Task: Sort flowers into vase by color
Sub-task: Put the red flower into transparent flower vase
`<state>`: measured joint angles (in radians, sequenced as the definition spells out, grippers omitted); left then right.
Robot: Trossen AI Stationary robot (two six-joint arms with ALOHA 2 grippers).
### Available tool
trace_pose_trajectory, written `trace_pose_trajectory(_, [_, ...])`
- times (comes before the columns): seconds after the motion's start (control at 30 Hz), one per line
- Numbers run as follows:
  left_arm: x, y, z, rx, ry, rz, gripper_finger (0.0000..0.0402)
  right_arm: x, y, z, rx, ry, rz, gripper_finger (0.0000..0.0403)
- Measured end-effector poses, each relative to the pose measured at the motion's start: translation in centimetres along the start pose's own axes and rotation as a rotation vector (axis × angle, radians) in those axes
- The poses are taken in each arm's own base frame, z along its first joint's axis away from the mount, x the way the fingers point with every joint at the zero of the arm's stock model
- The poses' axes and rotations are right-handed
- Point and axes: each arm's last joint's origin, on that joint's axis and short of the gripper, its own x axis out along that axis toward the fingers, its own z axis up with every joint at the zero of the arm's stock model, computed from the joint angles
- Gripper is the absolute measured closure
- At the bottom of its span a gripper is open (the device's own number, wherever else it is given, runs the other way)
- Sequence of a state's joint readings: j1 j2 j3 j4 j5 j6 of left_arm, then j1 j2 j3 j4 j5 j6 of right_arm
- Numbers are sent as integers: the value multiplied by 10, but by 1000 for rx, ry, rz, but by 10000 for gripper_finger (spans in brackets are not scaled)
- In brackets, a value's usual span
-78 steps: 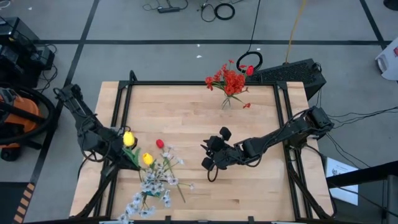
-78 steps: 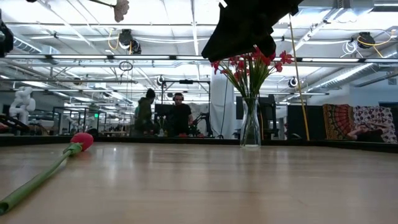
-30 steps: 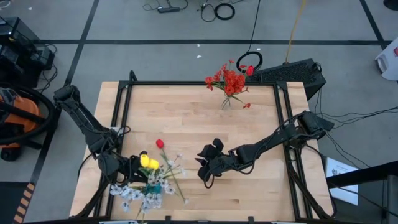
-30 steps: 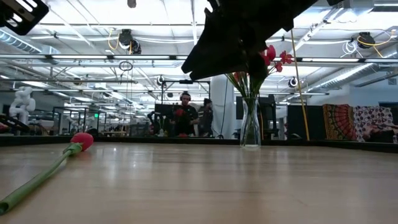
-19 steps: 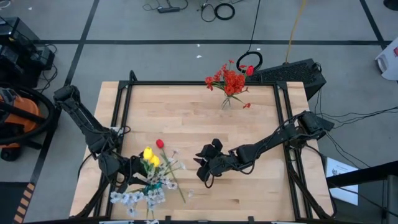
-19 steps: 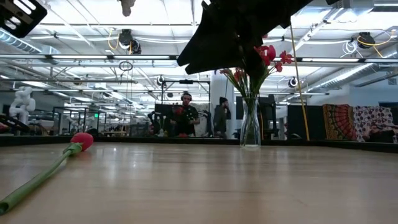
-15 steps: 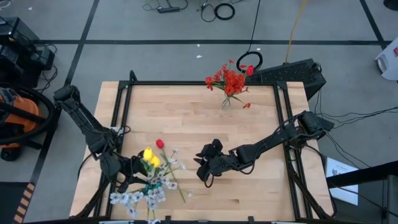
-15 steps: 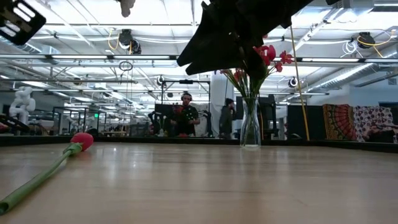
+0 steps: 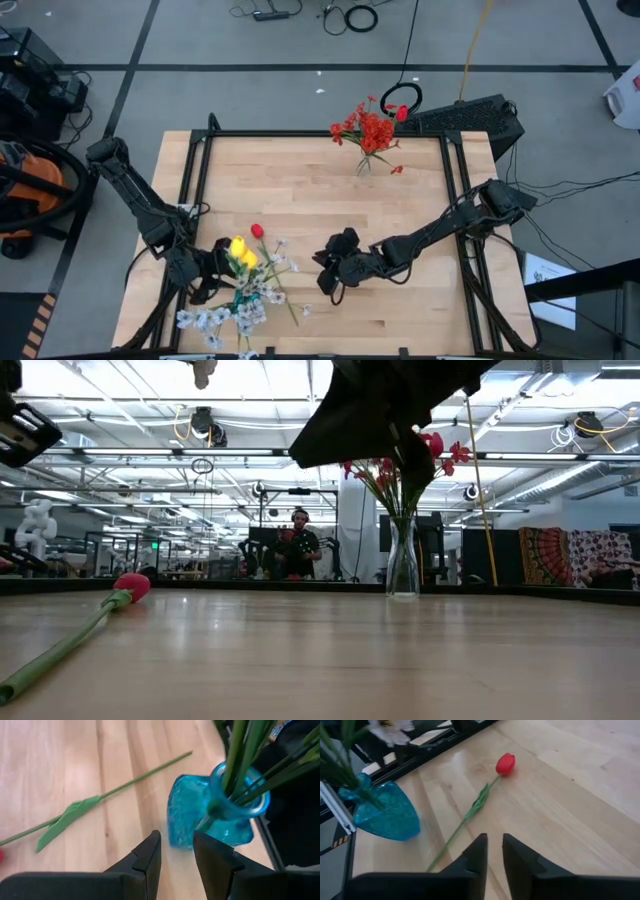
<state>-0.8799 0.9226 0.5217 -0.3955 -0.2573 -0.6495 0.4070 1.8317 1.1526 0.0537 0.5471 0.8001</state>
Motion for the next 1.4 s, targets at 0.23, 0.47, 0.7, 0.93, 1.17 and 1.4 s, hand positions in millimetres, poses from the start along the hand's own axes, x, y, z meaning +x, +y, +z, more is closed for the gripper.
trace_pose_trajectory(0.23, [-1,5,-7,22,63,59,283,-7,8,-8,-16,-11,9,399])
trace_pose_trajectory(0.47, [-2,12,-12,-5,70,131,283,-14,15,-16,-30,-32,1,402])
trace_pose_trajectory(0.7, [-4,18,-18,-42,52,160,283,22,47,-28,-158,81,-9,403])
trace_pose_trajectory(0.93, [-5,19,-18,-59,34,174,283,60,74,-10,-229,169,-52,403])
trace_pose_trajectory(1.17, [-6,19,-17,-60,20,181,283,92,68,-13,-170,167,-84,396])
trace_pose_trajectory(1.4, [-5,19,-16,-61,7,187,283,112,55,-17,-90,180,-108,357])
